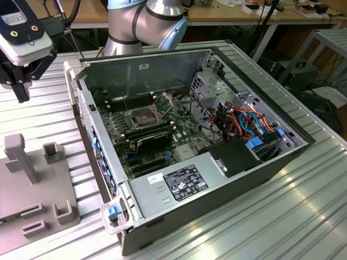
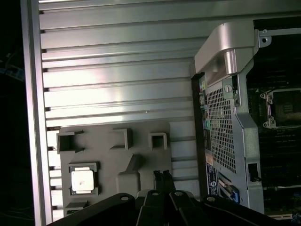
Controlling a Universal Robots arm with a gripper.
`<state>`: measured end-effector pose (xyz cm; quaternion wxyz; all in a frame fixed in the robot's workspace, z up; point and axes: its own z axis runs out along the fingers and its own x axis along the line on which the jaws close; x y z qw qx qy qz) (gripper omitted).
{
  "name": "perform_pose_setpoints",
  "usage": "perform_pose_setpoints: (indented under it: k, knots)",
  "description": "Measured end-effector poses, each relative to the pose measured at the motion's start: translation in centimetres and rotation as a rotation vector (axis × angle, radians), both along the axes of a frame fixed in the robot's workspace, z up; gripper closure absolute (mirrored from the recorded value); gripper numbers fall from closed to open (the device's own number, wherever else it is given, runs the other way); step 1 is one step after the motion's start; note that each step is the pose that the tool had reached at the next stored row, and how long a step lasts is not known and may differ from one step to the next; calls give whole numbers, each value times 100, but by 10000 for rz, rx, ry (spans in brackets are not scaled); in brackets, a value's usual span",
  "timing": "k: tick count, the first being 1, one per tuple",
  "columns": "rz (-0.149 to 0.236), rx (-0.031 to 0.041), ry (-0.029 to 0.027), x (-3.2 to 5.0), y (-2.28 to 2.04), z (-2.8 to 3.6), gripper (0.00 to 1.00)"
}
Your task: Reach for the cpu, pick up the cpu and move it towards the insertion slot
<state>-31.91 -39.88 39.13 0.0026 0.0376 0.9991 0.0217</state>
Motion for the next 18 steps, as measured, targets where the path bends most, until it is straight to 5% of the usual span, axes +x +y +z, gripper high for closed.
perform_pose_setpoints:
  k: [18]
  knots:
    - [0, 0, 29, -130, 0, -3, 89]
